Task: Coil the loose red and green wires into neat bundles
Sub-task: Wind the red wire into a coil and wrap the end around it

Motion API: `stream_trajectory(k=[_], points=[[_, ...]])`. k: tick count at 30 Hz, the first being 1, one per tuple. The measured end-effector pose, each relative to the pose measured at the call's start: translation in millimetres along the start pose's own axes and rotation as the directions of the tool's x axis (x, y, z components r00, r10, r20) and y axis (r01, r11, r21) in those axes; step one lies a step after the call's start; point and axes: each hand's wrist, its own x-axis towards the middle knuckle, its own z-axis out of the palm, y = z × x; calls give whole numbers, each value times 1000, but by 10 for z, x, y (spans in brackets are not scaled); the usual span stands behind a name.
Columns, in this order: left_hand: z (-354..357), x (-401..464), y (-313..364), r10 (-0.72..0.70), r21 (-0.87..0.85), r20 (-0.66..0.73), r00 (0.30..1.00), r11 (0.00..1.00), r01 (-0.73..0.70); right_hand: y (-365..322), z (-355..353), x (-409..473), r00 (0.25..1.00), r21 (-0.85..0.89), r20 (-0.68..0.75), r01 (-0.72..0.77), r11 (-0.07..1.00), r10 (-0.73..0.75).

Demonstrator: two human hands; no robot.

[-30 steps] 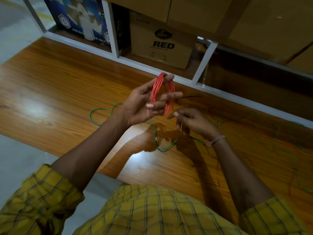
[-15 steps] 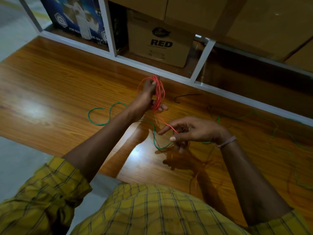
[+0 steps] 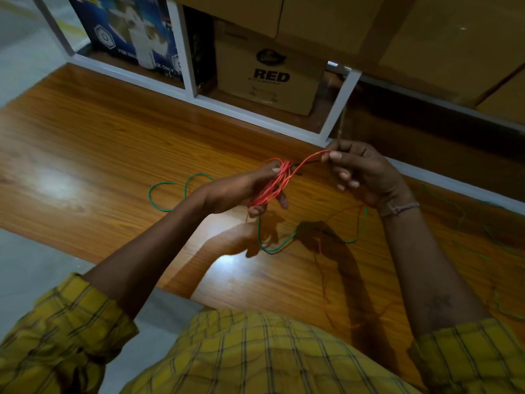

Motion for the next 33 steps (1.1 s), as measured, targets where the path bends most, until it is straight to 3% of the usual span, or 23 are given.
stream_trajectory(k=[4, 8, 12, 16, 23, 27, 30, 33], points=[[30, -82, 78, -2, -125, 164, 986, 992, 23, 144, -37, 168, 984, -312, -179, -45, 949, -13], [27, -136, 144, 97, -300, 256, 962, 954, -16, 402, 56, 265, 975, -413, -213, -34, 910, -60], [-1, -106, 167, 188, -474, 198, 962, 878, -74, 655, 244, 219, 976, -466, -215, -68, 882, -39], [-86, -43, 245, 274, -605, 40, 961, 772, -195, 918, 408, 91, 984, -517, -164, -147, 843, 71], [-118, 107, 215, 141, -593, -243, 960, 761, -262, 836, 623, -105, 986, -499, -10, -147, 854, 163], [-101, 207, 105, 40, -551, -385, 922, 791, -265, 676, 681, -145, 945, -420, 127, -224, 879, 302], [-60, 242, 61, -7, -412, -493, 870, 883, -227, 551, 705, -194, 875, -358, 246, -317, 878, 417], [-49, 217, 2, 21, -214, -499, 866, 966, -147, 388, 682, -223, 857, -375, 285, -313, 872, 430]])
